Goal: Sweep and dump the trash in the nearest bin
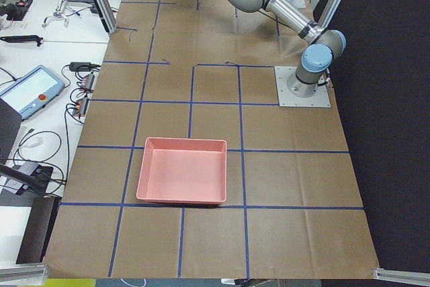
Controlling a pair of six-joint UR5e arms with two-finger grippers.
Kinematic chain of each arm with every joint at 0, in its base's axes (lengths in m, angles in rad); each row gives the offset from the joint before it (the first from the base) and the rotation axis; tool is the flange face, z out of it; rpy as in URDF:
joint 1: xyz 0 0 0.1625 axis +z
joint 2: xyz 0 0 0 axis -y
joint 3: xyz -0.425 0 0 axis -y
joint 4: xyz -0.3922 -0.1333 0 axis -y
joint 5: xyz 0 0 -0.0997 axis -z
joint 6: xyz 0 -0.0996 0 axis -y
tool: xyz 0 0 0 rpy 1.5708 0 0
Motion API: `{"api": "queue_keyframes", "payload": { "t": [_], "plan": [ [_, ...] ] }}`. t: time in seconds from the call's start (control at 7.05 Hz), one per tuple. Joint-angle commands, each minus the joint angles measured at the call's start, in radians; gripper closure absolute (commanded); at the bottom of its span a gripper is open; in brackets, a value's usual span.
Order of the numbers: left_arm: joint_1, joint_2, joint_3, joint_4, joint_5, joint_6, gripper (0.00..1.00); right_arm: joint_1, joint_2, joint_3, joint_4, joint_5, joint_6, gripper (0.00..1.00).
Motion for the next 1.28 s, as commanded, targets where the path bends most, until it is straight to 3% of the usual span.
{"api": "queue_keyframes", "payload": {
  "t": [0.0,0.28,0.71,0.85,1.13],
  "plan": [
    [0.004,-0.032,0.064,-0.069,-0.001,-0.069,0.99,0.006,0.000,0.000,0.005,0.005,-0.007,0.97],
    [0.030,-0.078,0.178,-0.167,0.000,-0.131,0.99,0.009,0.002,0.002,0.005,0.005,-0.007,0.97],
    [0.025,-0.269,0.512,-0.255,-0.012,-0.248,0.99,0.009,0.003,0.002,0.006,0.003,-0.019,0.97],
    [0.024,-0.273,0.528,-0.263,-0.059,-0.256,0.99,0.009,0.005,0.002,0.006,0.005,-0.020,0.97],
    [0.018,-0.273,0.498,-0.263,-0.066,-0.279,0.99,0.009,0.005,0.002,0.006,0.005,-0.033,0.97]
  ]
}}
